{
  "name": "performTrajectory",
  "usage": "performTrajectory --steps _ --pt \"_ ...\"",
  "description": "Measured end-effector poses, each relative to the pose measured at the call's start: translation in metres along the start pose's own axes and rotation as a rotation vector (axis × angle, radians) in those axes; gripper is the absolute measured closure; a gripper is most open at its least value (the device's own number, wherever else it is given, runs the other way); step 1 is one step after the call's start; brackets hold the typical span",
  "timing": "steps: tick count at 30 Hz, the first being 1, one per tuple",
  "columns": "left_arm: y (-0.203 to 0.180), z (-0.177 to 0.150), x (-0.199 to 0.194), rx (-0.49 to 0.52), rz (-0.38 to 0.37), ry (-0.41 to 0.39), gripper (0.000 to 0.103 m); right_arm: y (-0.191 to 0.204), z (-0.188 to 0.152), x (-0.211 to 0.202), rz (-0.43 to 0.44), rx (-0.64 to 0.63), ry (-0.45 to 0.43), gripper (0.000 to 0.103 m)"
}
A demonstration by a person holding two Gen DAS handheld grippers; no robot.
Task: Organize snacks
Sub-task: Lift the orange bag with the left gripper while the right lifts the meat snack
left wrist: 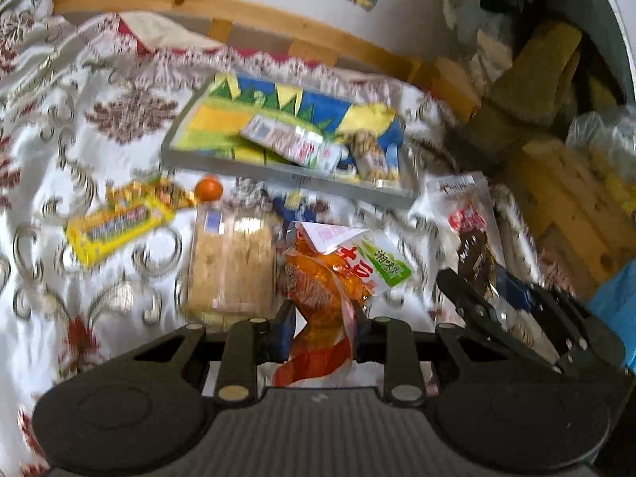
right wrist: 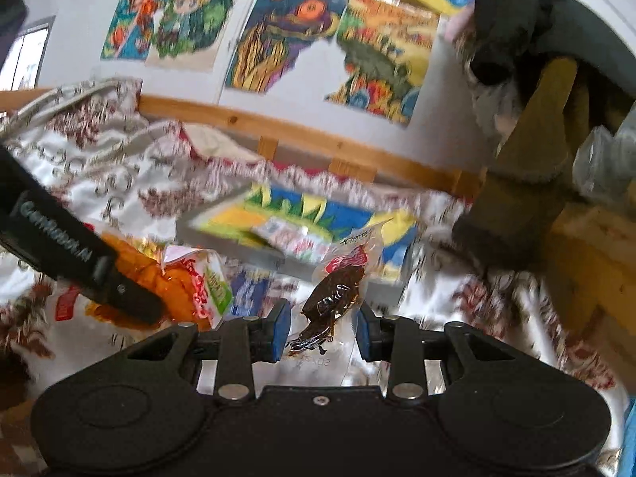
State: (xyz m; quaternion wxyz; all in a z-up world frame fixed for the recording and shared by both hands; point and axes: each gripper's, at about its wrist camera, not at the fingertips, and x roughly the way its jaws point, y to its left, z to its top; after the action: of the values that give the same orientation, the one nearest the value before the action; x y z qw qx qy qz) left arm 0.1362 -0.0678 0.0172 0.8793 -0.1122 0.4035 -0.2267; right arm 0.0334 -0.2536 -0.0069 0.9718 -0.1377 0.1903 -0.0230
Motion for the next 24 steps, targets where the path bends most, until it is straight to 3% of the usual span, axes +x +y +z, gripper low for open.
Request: performTrajectory --steps 6,11,20,24 --pt "-0.003 0.04 0.01 -0.025 -0.011 -0.084 0.074 -0.014 0.017 0.016 0.015 0.006 -0.085 0.067" --pt "-0.007 0.081 0.037 0.004 0.001 -0.117 0.073 -0.03 0.04 0.057 0.012 0.019 -0.155 0.067" --pt "0.011 0.14 0.115 -0.066 -0.002 -0.129 0.073 -0.058 0.066 0.158 0.001 0.108 -0.18 0.067" --pt "0.02 0.158 0.149 -0.063 0.007 -0.134 0.073 -0.072 0.069 0.201 0.016 0.198 -0.15 0.067"
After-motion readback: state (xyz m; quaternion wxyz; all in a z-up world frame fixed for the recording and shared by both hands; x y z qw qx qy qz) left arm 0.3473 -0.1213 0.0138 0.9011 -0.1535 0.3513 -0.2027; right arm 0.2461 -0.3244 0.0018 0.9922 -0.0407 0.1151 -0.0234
